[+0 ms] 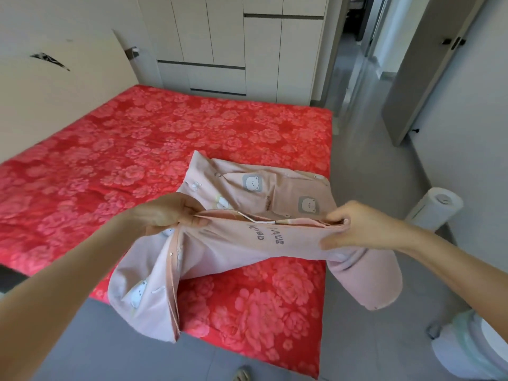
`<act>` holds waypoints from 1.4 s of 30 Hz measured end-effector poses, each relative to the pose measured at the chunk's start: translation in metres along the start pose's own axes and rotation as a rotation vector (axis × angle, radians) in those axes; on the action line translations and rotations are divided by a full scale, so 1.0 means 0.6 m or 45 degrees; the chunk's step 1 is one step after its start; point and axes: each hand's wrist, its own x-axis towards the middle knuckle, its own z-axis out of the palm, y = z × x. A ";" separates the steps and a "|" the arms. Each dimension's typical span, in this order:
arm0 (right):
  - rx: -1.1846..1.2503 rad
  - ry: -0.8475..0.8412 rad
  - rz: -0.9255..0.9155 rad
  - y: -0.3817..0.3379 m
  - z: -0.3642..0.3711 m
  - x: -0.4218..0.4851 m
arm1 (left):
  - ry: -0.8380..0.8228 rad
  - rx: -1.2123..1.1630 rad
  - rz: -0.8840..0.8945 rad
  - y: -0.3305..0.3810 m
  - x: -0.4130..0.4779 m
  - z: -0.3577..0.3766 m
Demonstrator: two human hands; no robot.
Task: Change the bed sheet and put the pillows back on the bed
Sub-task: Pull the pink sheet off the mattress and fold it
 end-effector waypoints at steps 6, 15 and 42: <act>0.497 0.546 -0.206 -0.075 -0.037 0.013 | 0.088 -0.171 0.200 -0.021 0.011 0.034; 0.923 1.079 -0.143 -0.245 -0.094 0.176 | 0.880 0.545 0.663 -0.051 0.084 -0.015; 0.983 0.575 0.809 -0.098 -0.021 0.416 | 0.232 0.903 -0.054 -0.102 0.215 -0.678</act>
